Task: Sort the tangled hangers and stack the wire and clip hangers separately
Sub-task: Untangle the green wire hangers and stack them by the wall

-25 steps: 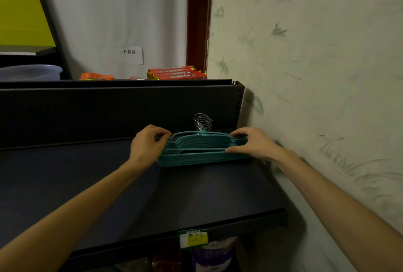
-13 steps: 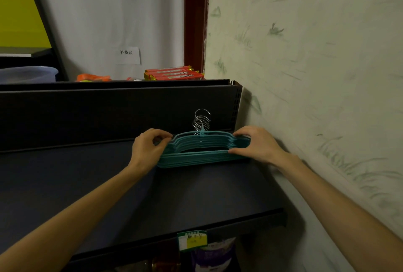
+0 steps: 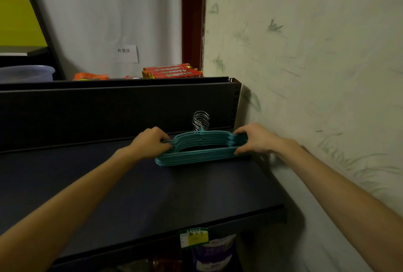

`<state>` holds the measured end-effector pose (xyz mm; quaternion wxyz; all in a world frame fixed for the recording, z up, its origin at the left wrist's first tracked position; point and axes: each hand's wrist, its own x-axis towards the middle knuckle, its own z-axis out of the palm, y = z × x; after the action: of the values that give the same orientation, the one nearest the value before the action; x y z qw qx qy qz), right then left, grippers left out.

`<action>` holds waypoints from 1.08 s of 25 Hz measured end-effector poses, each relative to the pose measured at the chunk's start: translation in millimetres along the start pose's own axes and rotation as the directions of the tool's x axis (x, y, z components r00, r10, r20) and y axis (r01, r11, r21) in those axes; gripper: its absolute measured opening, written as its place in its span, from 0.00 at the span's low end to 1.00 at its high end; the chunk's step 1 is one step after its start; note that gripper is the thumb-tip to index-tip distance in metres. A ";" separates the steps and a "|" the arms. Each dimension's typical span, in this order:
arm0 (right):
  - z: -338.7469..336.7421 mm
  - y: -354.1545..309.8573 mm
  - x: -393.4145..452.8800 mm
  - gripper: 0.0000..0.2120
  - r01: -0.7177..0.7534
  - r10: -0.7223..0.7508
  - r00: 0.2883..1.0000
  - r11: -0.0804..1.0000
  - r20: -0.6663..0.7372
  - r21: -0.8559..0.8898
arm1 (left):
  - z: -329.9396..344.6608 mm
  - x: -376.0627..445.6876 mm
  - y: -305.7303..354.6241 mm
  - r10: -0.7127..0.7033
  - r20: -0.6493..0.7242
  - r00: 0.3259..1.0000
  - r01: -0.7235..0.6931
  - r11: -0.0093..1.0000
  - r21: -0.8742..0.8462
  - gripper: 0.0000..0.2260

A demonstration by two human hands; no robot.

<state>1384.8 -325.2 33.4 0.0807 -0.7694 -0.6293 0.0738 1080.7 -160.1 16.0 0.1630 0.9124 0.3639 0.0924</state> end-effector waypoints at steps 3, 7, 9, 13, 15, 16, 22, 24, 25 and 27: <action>-8.7 -1.9 8.3 0.36 -0.001 0.003 0.999 0.999 0.054 -0.044 | -4.8 6.1 2.5 0.003 0.005 1.000 -0.003 0.999 0.048 0.08; -8.7 0.3 11.4 0.36 0.004 -0.001 0.999 0.998 0.054 -0.057 | -5.1 8.5 7.5 -0.004 -0.007 1.000 0.005 0.996 0.084 0.07; -9.3 2.4 13.7 0.37 0.000 0.010 0.994 0.996 0.105 -0.093 | -6.8 8.9 8.3 -0.048 0.062 0.997 0.039 0.991 0.124 0.07; -5.3 8.8 18.8 0.34 -0.022 0.038 0.987 0.994 0.156 -0.105 | -2.1 7.0 7.9 -0.131 0.093 0.987 0.122 0.988 0.097 0.08; -6.6 12.6 23.0 0.32 -0.009 0.025 0.988 0.994 0.151 -0.109 | 0.4 5.9 9.6 -0.133 0.046 0.990 0.126 0.983 0.133 0.09; -9.0 12.4 25.0 0.32 -0.004 0.020 0.986 0.995 0.167 -0.099 | 1.8 4.9 9.5 -0.139 0.026 0.990 0.134 0.981 0.141 0.09; -7.7 6.5 22.2 0.45 -0.142 0.174 0.951 0.980 0.254 -0.138 | 4.4 -11.5 -2.5 -0.156 0.040 0.987 0.161 0.977 -0.141 0.18; -10.4 -8.6 10.8 0.55 -0.237 0.254 0.948 0.966 0.194 -0.104 | -7.1 -32.1 -14.3 -0.182 0.036 0.983 0.179 0.881 -0.438 0.31; -12.2 -23.3 7.9 0.56 -0.242 0.247 0.963 0.968 0.106 -0.058 | -14.3 -46.0 -24.7 -0.178 -0.024 0.984 0.147 0.877 -0.457 0.33; -8.5 -78.8 6.2 0.53 -0.157 0.158 0.981 0.987 -0.114 0.011 | -30.9 -84.5 -59.5 -0.133 -0.200 0.971 0.090 0.973 -0.211 0.31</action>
<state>1312.5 -304.0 58.8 0.1114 -0.8197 -0.5607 0.0364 973.5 -171.1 18.8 0.2191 0.8543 0.4189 0.2161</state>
